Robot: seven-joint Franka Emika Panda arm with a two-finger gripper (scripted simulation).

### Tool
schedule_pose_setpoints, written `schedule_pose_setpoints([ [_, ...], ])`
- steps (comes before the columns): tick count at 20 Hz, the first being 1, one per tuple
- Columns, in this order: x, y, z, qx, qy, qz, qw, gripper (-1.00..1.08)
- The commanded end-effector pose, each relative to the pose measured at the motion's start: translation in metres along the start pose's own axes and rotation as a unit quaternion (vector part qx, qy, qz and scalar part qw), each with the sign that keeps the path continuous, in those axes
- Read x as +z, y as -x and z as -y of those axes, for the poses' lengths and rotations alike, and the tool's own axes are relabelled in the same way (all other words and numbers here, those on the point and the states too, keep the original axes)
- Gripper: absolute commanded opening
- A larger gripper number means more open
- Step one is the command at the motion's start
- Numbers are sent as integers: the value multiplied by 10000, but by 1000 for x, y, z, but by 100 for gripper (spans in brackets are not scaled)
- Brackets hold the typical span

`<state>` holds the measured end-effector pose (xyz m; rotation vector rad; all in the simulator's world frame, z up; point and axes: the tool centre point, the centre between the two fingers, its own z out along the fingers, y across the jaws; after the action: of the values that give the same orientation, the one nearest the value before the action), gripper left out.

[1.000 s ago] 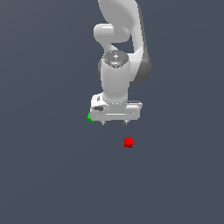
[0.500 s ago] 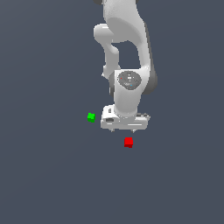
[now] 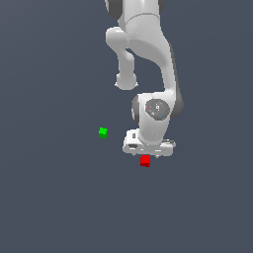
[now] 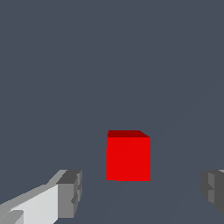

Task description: Stack the red cube on top of the green cube.

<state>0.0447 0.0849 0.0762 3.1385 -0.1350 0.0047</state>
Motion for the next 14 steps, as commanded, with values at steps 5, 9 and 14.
schedule_pose_setpoints([
  [5,6,-2,4,36,2,16,10000,100],
  [9,12,-2,4,36,2,16,10000,100],
  [14,35,-1,4,44,1,16,10000,100],
])
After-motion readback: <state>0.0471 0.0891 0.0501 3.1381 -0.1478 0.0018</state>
